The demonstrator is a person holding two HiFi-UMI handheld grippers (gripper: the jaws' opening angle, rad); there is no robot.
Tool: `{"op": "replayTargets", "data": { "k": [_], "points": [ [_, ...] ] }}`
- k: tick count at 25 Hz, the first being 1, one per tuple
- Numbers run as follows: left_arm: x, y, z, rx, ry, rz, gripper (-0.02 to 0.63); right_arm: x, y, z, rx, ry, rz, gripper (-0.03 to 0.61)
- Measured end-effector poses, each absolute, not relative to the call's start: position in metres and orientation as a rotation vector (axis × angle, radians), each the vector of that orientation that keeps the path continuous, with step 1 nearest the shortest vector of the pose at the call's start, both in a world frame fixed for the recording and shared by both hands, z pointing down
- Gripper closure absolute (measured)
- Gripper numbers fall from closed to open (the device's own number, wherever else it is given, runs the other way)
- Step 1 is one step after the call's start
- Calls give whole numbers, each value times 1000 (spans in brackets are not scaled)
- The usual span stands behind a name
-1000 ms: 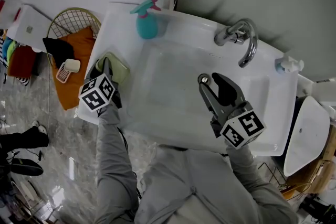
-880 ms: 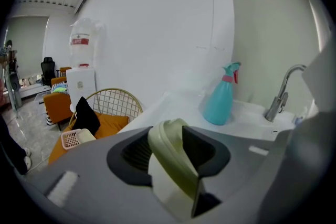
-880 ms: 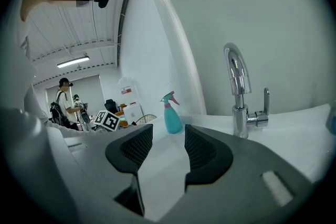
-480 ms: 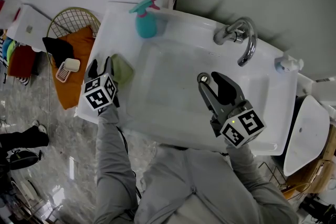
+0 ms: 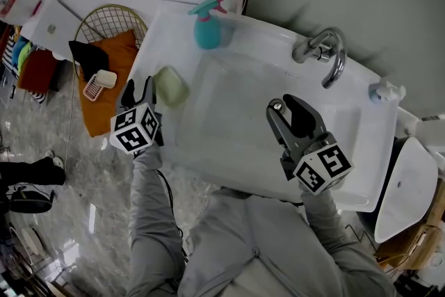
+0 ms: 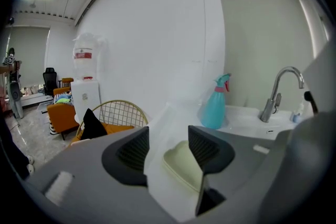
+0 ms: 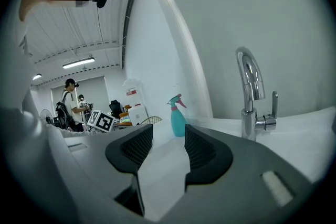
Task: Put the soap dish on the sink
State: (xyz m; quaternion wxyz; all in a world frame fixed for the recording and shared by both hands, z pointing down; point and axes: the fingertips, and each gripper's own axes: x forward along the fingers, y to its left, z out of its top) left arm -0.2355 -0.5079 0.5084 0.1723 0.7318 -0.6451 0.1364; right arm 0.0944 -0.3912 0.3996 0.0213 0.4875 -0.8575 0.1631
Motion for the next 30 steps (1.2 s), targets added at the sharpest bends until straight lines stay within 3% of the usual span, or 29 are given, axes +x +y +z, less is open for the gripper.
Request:
{"op": "replayTargets", "data": {
  "k": [30],
  "points": [
    [-242, -372, 388, 2247, -1938, 63, 362, 40, -364, 373, 1438, -2750, 377, 400]
  ]
}}
